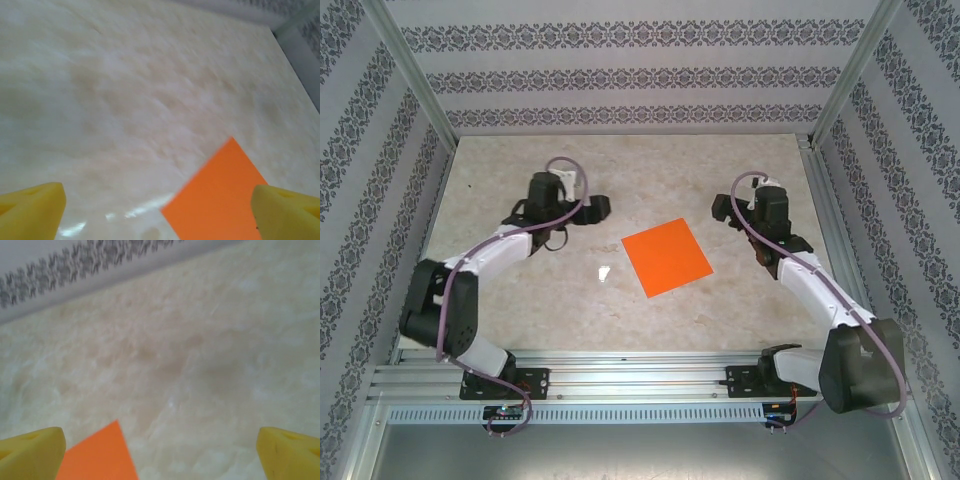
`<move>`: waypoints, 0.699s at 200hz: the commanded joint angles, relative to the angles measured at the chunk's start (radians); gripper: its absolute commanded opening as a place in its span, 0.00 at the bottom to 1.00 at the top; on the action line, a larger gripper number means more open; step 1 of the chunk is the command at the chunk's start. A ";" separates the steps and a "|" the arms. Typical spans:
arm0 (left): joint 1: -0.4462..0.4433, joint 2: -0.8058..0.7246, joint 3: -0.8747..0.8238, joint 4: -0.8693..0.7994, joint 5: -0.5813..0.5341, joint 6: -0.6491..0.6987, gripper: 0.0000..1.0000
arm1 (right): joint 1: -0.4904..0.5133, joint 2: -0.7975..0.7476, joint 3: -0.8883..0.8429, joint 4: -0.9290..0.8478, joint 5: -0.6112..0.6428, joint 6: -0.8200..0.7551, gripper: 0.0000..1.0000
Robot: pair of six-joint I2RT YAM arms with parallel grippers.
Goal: Fold a paper plane with a square sheet of paper (fold left side to right side)
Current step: Pick up the square sheet of paper from the center of the table.
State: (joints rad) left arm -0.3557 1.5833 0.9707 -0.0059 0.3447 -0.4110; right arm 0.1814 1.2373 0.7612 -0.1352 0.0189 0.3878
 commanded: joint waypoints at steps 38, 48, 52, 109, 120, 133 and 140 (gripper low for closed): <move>-0.234 0.219 0.148 -0.142 0.196 -0.048 0.90 | 0.158 0.230 0.119 -0.363 -0.004 0.133 0.98; -0.242 0.241 0.148 -0.142 0.200 -0.052 0.90 | 0.171 0.271 0.137 -0.389 -0.008 0.141 0.97; -0.245 0.250 0.145 -0.142 0.201 -0.055 0.89 | 0.174 0.285 0.142 -0.394 -0.012 0.143 0.96; -0.300 0.338 0.153 -0.130 0.233 -0.056 0.89 | 0.262 0.409 0.172 -0.392 0.020 0.210 0.93; -0.301 0.340 0.148 -0.126 0.227 -0.061 0.89 | 0.269 0.426 0.177 -0.389 0.017 0.220 0.91; -0.301 0.341 0.142 -0.127 0.214 -0.060 0.89 | 0.277 0.443 0.179 -0.382 0.007 0.233 0.90; -0.301 0.344 0.141 -0.132 0.208 -0.060 0.89 | 0.280 0.453 0.180 -0.376 -0.005 0.239 0.89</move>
State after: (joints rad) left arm -0.6445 1.9133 1.1027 -0.1223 0.5491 -0.4557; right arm 0.4492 1.6604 0.9123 -0.5163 0.0090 0.5816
